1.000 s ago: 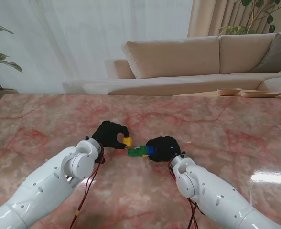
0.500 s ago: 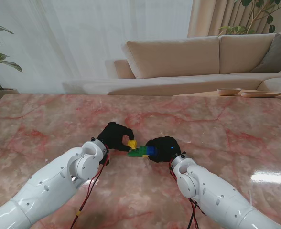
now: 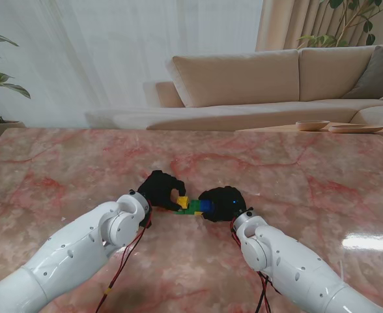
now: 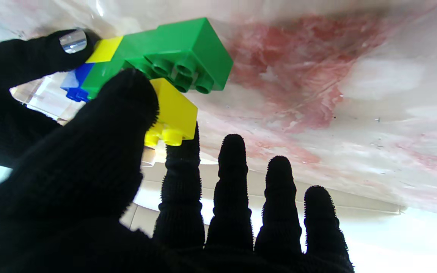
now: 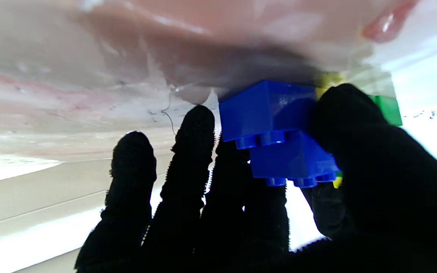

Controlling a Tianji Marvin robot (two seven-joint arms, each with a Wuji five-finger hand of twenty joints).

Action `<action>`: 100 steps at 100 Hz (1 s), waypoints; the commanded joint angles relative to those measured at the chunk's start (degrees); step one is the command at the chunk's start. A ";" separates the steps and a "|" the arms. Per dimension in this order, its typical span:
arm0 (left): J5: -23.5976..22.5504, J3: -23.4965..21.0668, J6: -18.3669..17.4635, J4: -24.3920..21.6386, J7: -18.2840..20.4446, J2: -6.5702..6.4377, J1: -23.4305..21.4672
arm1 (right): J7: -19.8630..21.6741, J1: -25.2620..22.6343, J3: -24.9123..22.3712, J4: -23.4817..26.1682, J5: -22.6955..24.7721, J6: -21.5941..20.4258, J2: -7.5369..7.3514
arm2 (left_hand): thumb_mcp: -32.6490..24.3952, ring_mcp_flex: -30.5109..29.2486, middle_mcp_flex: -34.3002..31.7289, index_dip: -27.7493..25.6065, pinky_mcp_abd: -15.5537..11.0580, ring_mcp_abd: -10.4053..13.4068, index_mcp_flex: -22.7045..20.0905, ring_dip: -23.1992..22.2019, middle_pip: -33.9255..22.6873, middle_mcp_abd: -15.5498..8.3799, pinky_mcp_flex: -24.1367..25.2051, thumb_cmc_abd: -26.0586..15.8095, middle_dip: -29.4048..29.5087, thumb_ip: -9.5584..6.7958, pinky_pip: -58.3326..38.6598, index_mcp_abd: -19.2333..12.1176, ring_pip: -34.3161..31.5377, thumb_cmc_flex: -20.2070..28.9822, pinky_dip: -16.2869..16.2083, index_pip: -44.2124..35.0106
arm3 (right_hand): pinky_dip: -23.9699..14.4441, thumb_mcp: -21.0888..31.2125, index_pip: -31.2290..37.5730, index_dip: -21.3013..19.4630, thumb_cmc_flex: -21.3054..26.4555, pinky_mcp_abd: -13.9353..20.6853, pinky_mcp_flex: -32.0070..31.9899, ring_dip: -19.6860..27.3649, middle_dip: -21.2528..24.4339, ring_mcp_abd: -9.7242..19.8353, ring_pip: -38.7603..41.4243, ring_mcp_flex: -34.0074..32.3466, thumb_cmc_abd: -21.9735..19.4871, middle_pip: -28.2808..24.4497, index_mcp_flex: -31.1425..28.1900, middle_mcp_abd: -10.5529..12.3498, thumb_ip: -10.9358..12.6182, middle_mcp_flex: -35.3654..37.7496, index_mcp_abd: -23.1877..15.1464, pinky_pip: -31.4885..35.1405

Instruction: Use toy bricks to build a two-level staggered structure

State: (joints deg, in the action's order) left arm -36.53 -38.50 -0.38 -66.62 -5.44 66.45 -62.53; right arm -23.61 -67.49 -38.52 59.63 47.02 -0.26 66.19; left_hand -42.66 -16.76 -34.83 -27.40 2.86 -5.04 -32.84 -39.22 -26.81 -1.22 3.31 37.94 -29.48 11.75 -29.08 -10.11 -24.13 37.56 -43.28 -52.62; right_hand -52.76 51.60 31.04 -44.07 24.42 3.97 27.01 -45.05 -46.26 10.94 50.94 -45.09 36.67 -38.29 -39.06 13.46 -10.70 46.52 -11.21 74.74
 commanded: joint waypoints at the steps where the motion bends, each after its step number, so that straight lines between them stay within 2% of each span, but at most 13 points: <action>1: -0.07 0.44 -0.31 0.59 -0.01 0.34 0.32 | 1.29 -0.97 0.11 -0.64 0.01 0.20 -0.13 | -4.51 -1.74 -1.72 -3.93 0.43 -0.81 -8.35 -0.34 0.41 -0.09 0.43 -3.82 -0.63 -0.26 -1.64 -3.73 1.31 0.58 0.88 -6.03 | -0.65 1.93 -0.60 -1.16 -0.62 1.32 -0.59 0.24 4.03 0.69 -0.60 1.55 -0.81 3.85 0.03 -1.63 3.10 -0.84 0.05 -0.02; 46: 0.80 1.99 -0.73 2.43 -0.66 0.98 1.39 | 1.07 -1.00 0.09 -0.58 0.09 0.19 -0.10 | -4.45 -1.64 -1.56 -4.18 0.35 -0.80 -8.03 -0.45 0.32 -0.21 0.42 -4.17 -0.82 -0.28 -1.62 -3.66 1.23 0.52 0.80 -5.97 | -0.60 2.06 -0.56 -1.29 -0.51 1.27 -0.63 0.17 3.99 0.68 -0.57 1.48 -0.84 3.85 -0.16 -1.66 3.11 -0.78 0.03 -0.15; 100: 0.57 3.19 -0.68 3.08 -0.75 1.16 2.15 | 1.44 -1.13 0.01 -0.11 0.22 0.18 -0.20 | -4.29 -1.48 -1.31 -4.42 0.34 -0.84 -7.27 -0.51 0.28 -0.12 0.50 -3.76 -0.91 -0.32 -1.35 -3.58 1.19 0.48 0.81 -6.13 | -0.65 2.00 -0.56 -1.32 -0.66 1.18 -0.58 0.12 3.98 0.64 -0.57 1.47 -0.97 3.86 -0.27 -1.64 3.08 -0.63 0.05 -0.11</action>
State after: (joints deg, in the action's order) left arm -35.79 -35.51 -1.09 -63.72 -6.01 67.26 -60.43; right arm -23.44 -67.71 -38.69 59.98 47.22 -0.28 66.06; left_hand -42.66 -16.77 -34.83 -28.24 2.87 -5.04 -32.85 -39.22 -26.81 -1.22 3.31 37.94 -29.56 11.75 -29.09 -9.79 -24.12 37.56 -43.28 -52.62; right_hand -52.76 51.88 31.04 -44.08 24.47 3.97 27.01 -45.05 -45.67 10.94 50.59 -45.09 36.58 -38.12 -38.83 13.37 -10.69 46.25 -10.94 74.73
